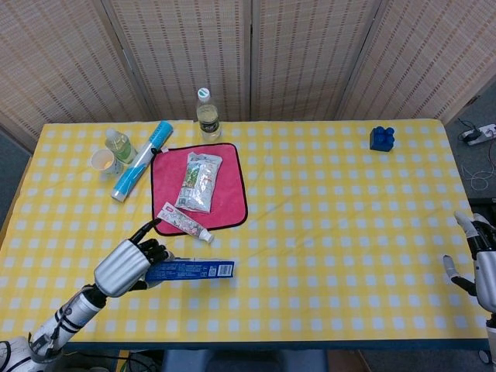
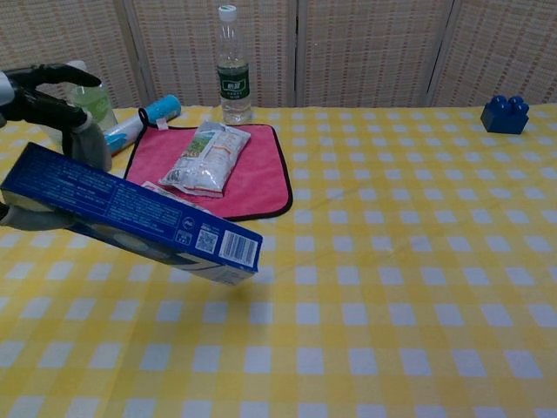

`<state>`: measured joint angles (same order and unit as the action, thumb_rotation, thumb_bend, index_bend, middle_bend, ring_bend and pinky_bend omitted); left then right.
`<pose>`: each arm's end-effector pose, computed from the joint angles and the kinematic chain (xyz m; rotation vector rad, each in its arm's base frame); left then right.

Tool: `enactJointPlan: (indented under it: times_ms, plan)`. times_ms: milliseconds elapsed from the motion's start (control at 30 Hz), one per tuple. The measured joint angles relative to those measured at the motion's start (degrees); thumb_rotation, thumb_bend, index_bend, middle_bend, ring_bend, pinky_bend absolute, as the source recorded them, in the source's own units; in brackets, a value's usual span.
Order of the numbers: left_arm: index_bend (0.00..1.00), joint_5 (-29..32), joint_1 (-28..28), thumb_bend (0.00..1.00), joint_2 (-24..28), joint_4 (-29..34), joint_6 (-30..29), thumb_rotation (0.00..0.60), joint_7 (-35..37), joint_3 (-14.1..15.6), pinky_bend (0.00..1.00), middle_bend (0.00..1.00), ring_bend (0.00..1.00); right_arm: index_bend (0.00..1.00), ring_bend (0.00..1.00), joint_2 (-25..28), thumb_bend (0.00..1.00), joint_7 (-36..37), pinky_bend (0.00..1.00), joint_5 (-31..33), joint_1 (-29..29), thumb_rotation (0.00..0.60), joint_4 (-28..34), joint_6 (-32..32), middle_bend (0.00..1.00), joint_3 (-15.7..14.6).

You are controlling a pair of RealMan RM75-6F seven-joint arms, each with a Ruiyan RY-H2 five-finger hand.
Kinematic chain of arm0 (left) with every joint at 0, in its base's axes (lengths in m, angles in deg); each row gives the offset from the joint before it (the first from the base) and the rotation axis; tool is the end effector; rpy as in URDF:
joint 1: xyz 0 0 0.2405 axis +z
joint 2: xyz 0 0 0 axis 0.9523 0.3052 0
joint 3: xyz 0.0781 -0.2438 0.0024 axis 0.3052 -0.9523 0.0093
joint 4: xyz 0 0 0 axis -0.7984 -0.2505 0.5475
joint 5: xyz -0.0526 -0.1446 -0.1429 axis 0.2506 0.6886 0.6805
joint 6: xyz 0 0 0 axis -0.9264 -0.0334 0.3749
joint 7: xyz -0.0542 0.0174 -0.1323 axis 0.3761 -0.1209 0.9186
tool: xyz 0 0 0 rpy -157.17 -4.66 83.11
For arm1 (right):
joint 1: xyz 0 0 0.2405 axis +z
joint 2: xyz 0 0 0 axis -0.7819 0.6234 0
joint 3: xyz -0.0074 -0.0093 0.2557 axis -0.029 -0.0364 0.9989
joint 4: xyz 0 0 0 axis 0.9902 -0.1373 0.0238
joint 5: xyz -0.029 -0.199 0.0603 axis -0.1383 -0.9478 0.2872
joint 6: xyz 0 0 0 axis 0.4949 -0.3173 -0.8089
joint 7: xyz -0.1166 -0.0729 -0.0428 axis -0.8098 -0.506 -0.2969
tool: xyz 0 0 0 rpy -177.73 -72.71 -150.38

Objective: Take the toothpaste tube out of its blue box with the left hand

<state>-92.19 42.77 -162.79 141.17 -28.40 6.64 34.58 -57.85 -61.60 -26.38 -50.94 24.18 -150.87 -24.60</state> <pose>-0.1855 0.2508 0.0716 -2.0803 -0.4866 -1.2899 -0.3088 -0.1674 0.1971 1.2673 -0.7787 0.8971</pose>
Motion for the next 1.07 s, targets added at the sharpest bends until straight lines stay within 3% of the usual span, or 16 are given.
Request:
enactJointPlan:
  times_ms: [100,200,233,267,333,567,833,1067]
  plan:
    - [0.47,0.5,-1.4,0.21,-1.2,-0.9,3.2,0.600,2.0,0.8,0.06,0.55,0.42,0.11,0.17,0.1,0.33,0.1,0.21,0.1,0.0,0.600,0.0,0.0,0.23,0.1]
    - [0.20,2.3,-2.0,0.21,-1.3,-0.7,6.8,0.600,2.1,1.4,0.06,0.31,0.24,0.11,0.17,0.1,0.33,0.1,0.21,0.3,0.0,0.600,-0.1,0.1,0.22,0.1]
    - [0.07,3.2,-2.2,0.21,-1.1,-0.3,8.1,0.600,1.6,1.5,0.06,0.17,0.15,0.11,0.17,0.1,0.33,0.2,0.21,0.3,0.0,0.600,-0.1,0.2,0.22,0.1]
    - [0.01,4.3,-2.2,0.21,-0.9,0.1,9.3,0.600,0.9,1.5,0.06,0.08,0.09,0.11,0.17,0.1,0.33,0.2,0.21,0.4,0.0,0.600,-0.2,0.2,0.22,0.1]
    - [0.00,6.8,-2.2,0.21,-0.4,1.5,11.2,0.600,-1.5,1.4,0.05,0.02,0.05,0.11,0.17,0.0,0.33,0.2,0.21,0.5,0.1,0.600,-0.2,0.4,0.22,0.1]
    - [0.00,14.5,0.0,0.21,1.8,5.4,11.5,0.600,-9.5,-0.2,0.04,0.00,0.04,0.11,0.17,0.0,0.33,0.3,0.21,0.8,0.4,0.600,-0.6,1.3,0.22,0.2]
    - [0.00,22.3,7.2,0.21,3.3,5.9,3.6,0.600,-13.8,-1.9,0.04,0.00,0.04,0.17,0.18,0.4,0.35,3.3,0.21,-1.6,1.5,0.600,-2.1,2.1,0.25,-0.2]
    - [0.00,25.2,13.7,0.21,5.0,5.7,-2.6,0.600,-14.1,-1.3,0.04,0.00,0.04,0.17,0.18,0.3,0.35,5.2,0.21,-3.3,3.0,0.600,-3.8,3.8,0.25,-0.8]
